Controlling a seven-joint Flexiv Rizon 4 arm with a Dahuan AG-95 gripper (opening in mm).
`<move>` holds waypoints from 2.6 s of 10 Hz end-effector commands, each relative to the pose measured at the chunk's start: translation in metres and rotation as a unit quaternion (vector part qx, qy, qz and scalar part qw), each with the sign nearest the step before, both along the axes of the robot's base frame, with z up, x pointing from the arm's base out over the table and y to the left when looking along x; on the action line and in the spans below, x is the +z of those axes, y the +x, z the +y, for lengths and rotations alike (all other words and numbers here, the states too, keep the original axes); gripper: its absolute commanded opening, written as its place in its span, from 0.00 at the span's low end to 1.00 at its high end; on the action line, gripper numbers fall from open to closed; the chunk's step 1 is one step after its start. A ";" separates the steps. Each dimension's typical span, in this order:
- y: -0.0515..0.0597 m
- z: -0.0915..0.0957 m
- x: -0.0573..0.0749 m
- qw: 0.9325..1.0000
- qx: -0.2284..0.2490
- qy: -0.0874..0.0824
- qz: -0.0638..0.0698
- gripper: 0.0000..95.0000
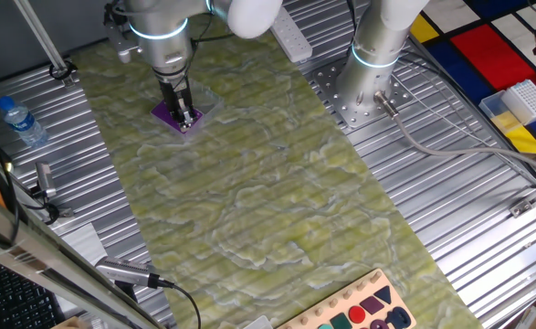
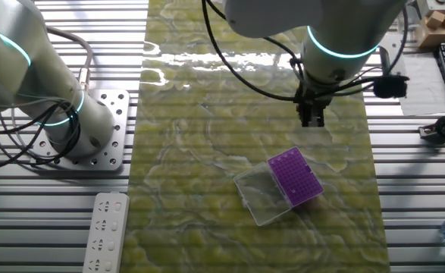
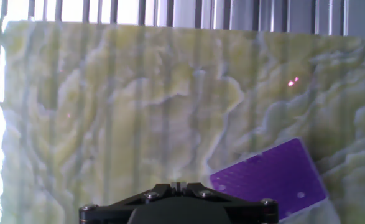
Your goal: Insert a small pipette tip into the holder for small pipette tips
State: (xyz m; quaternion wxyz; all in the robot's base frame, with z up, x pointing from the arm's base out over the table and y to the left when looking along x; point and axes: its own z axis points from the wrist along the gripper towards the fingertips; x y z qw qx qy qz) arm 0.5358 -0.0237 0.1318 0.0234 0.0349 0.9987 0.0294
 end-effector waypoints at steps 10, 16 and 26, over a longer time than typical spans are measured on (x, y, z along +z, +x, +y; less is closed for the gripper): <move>0.001 0.000 0.000 0.999 0.035 0.021 0.004 0.00; -0.023 0.107 -0.006 0.998 0.033 -0.037 0.037 0.00; -0.042 0.087 -0.032 0.999 -0.013 -0.024 0.028 0.00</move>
